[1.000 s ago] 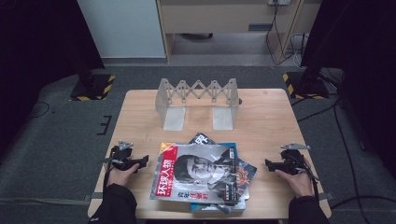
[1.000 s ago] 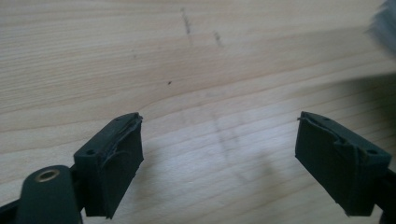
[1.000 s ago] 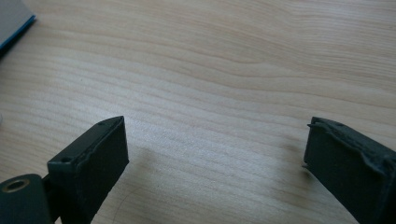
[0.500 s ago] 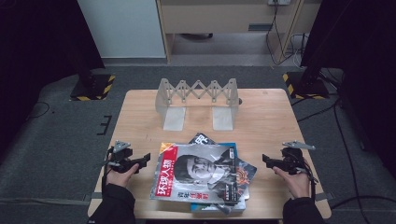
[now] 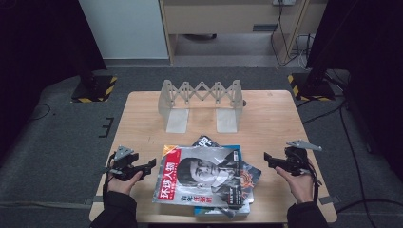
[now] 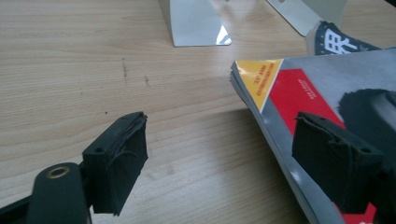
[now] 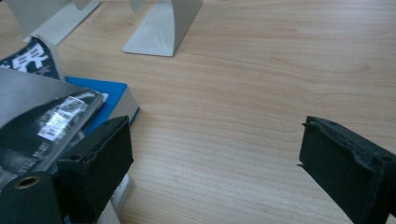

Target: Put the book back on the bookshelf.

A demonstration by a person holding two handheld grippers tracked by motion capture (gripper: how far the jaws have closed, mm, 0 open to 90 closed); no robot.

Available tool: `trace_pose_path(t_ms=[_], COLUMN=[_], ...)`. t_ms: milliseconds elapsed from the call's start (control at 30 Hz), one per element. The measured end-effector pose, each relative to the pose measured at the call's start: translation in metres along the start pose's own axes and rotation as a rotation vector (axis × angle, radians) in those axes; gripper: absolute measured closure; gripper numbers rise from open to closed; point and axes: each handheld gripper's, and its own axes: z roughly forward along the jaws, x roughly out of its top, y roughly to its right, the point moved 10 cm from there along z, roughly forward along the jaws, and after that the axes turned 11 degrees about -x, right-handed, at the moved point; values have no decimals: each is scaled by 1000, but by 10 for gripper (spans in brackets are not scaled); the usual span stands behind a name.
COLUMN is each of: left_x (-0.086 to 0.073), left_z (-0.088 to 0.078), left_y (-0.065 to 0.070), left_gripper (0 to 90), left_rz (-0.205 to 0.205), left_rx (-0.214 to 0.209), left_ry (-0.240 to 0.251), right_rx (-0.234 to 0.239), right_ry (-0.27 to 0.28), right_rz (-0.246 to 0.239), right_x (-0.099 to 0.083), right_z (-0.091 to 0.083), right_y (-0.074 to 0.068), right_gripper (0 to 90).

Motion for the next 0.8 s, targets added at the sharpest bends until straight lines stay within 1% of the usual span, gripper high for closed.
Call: trace_pose_path(t_ms=[33,100,133,200,267,333,400,500,600,633,700,733,800], left_x=[0,-1,-1,-2,-3,-2,-2,-2,-3,-3,-3,-3,-5], left_z=[-1,-2,-2,-2,-2,-2,-1,0,0,-1,-1,-2,-2], left_y=[2,5,6,8,10,13,15,18,20,21,21,20,20], left_gripper=[175,182,186,192,230,240,239,240,241,240,227,227,208], left_rz=[0,-1,4,13,20,36,46,48,51,50,48,54,49], left_rx=[-5,-17,-18,-18,-26,-29,-34,-45,-41,-46,-33,-27,-21], left_ry=[0,4,-2,-6,-8,-5,-1,9,7,7,10,8,4], right_rx=[8,14,22,27,34,39,45,57,72,76,90,90,98], right_ry=[10,12,20,25,40,42,48,53,57,55,54,54,53], right_rz=[2,3,5,1,-2,-5,-7,-13,-25,-31,-48,-48,-55], right_x=[4,5,8,10,15,16,19,22,23,23,23,23,23], right_z=[-4,-6,-9,-11,-16,-18,-21,-24,-27,-27,-29,-29,-30], right_y=[-3,-5,-9,-11,-17,-19,-23,-30,-38,-41,-50,-50,-55], right_gripper=[99,98,100,100,102,102,102,103,102,102,100,100,100])
